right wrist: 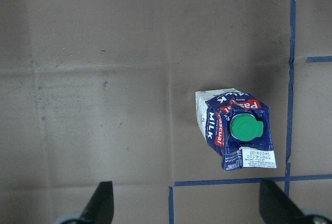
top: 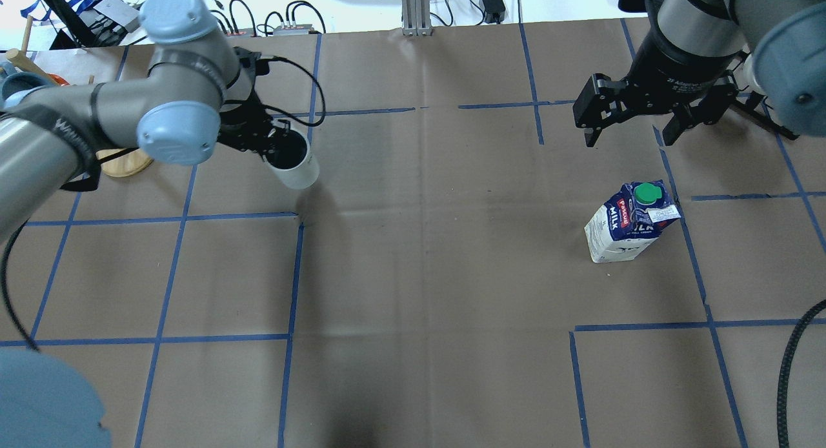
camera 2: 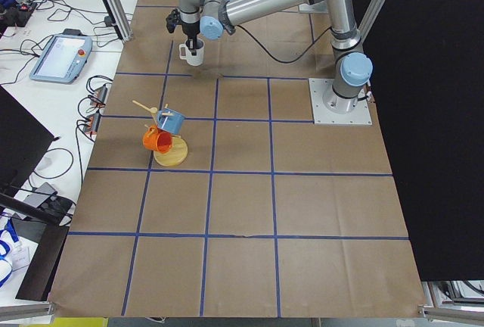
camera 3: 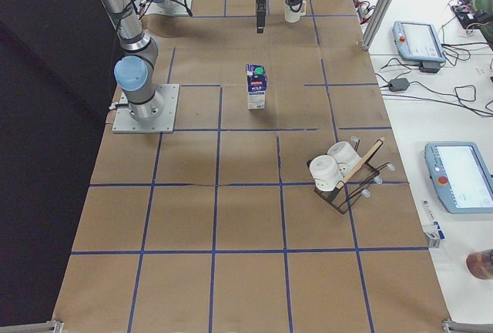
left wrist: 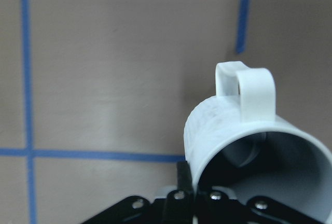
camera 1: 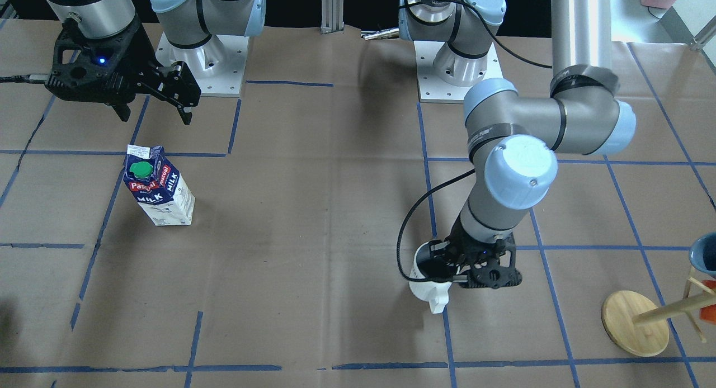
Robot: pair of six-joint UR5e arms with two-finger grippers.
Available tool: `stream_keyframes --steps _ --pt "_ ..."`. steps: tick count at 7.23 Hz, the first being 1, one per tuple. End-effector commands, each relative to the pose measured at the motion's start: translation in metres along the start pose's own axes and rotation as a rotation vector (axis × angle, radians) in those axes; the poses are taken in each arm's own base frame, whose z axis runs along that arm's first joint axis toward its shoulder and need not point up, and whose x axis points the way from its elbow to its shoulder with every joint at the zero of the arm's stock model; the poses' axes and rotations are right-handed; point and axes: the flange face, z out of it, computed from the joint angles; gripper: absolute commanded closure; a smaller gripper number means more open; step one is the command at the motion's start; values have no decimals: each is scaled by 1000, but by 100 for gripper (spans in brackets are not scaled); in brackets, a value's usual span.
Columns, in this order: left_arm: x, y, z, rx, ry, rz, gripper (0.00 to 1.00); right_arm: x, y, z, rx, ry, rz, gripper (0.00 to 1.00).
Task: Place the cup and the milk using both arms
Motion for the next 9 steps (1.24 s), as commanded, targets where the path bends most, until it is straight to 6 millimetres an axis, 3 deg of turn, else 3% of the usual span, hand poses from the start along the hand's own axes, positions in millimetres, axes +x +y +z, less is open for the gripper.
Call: stream_keyframes --steps 1,2,7,8,9 --pt "77 -43 18 -1 9 -13 100 0 0 0 0 0 -1 0" --pt "100 -54 31 -10 55 -48 100 0 1 1 -3 0 -1 0" --pt "101 -48 33 -86 26 -61 98 1 -1 4 -10 2 -2 0" --pt "97 -46 31 -108 16 -64 68 1 -2 6 -13 2 -7 0" --pt "97 -45 29 -109 5 -62 2 8 -5 9 -18 6 -16 0"
